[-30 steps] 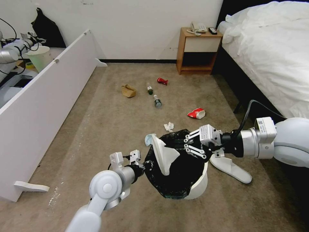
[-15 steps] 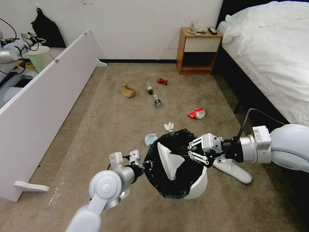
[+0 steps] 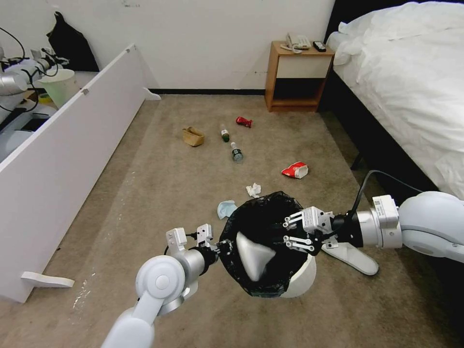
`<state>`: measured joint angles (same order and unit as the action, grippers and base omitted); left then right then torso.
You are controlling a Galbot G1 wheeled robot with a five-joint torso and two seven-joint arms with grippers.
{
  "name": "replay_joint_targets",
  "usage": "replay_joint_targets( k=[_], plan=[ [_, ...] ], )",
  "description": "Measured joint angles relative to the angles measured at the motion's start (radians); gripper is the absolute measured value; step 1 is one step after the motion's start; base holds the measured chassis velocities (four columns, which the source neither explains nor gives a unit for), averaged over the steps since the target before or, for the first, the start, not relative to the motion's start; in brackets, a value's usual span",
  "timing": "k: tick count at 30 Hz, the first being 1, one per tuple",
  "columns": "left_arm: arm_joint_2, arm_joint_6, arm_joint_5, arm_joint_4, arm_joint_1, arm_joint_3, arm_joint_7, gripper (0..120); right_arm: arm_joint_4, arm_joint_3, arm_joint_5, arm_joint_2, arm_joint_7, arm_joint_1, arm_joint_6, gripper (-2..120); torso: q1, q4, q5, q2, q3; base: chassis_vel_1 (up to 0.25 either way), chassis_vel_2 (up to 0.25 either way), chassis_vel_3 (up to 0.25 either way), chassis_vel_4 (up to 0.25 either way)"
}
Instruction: Pick up the trash bin, then pick up the garbage from the floor and place it into the trash bin.
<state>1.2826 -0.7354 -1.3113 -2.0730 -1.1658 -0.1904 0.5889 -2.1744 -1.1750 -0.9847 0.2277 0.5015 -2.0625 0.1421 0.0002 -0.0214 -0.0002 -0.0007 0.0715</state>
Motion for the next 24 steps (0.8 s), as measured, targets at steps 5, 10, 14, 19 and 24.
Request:
replay_joint_targets(
  k=[5, 10, 14, 19, 24],
  plan=[
    [-0.001, 0.000, 0.000, 0.000, -0.001, 0.000, -0.003, 2, 0.004, -0.001, 0.001, 0.003, 0.000, -0.005, -0.001, 51, 0.000, 0.0000, 0.0000, 0.000, 0.000, 0.000, 0.000, 0.000, 0.000],
    [0.006, 0.000, 0.000, 0.000, -0.005, -0.001, -0.003, 2, 0.006, -0.006, 0.005, 0.009, -0.001, -0.022, -0.002, 70, 0.000, 0.0000, 0.0000, 0.000, 0.000, 0.000, 0.000, 0.000, 0.000],
    [0.013, 0.000, 0.003, 0.000, -0.010, -0.003, -0.004, 2, 0.009, -0.007, 0.011, 0.008, 0.000, -0.030, -0.002, 86, 0.000, 0.0000, 0.0000, 0.000, 0.000, 0.000, 0.000, 0.000, 0.000],
    [0.015, 0.000, 0.005, 0.000, -0.012, -0.004, -0.005, 2, 0.009, -0.008, 0.011, 0.007, 0.000, -0.030, -0.002, 99, 0.000, 0.0000, 0.0000, 0.000, 0.000, 0.000, 0.000, 0.000, 0.000],
    [0.019, 0.000, 0.011, 0.001, -0.016, -0.005, -0.006, 2, -0.001, -0.008, 0.008, -0.002, 0.002, -0.014, -0.002, 100, 0.000, 0.0000, 0.0000, 0.000, 0.000, 0.000, 0.000, 0.000, 0.000]
  ],
)
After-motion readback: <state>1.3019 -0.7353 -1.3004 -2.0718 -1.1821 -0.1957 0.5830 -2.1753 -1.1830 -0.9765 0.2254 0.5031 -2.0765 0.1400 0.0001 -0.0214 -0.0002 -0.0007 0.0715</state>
